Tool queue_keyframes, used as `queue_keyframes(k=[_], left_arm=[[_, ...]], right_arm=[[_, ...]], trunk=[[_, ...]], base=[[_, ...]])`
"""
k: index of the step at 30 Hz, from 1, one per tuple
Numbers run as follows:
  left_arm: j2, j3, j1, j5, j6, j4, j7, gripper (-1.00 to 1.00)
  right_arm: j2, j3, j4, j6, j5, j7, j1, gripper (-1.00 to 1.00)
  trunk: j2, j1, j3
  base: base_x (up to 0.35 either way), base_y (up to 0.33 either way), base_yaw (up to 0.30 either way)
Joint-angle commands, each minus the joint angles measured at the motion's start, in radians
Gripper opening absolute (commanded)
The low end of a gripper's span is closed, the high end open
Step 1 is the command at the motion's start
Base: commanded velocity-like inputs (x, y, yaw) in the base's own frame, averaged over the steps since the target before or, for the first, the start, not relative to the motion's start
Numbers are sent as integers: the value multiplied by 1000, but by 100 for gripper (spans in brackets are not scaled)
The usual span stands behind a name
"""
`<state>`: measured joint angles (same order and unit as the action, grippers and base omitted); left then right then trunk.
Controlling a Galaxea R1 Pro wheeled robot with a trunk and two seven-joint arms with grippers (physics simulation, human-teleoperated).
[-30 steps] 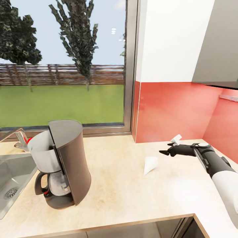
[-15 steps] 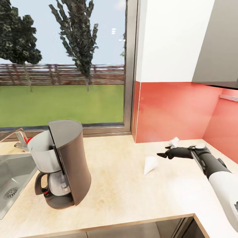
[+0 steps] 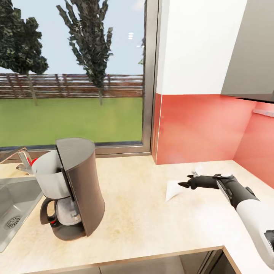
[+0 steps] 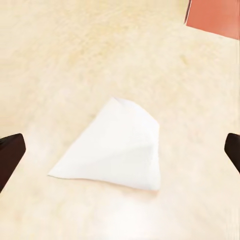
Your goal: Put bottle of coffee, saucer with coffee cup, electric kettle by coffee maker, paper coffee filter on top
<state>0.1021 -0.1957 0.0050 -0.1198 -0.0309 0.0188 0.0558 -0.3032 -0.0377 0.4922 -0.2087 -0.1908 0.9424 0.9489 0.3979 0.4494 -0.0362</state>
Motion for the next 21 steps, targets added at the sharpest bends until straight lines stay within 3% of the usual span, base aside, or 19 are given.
queue_keyframes(k=[1,4,21], left_arm=[[0,-8,0,-11,-3,3,2,100],[-1,-8,0,-11,-2,23,1,100],[0,-10,7,-9,-2,27,1,100]], right_arm=[[4,-2,2,-7,-1,3,1,100],[25,-1,2,-6,-2,0,1,100],[29,-2,-79,-2,-1,1,1,100]], trunk=[[2,1,-2],[2,1,-2],[2,1,-2]], base=[[0,0,0],[59,0,0],[40,0,0]])
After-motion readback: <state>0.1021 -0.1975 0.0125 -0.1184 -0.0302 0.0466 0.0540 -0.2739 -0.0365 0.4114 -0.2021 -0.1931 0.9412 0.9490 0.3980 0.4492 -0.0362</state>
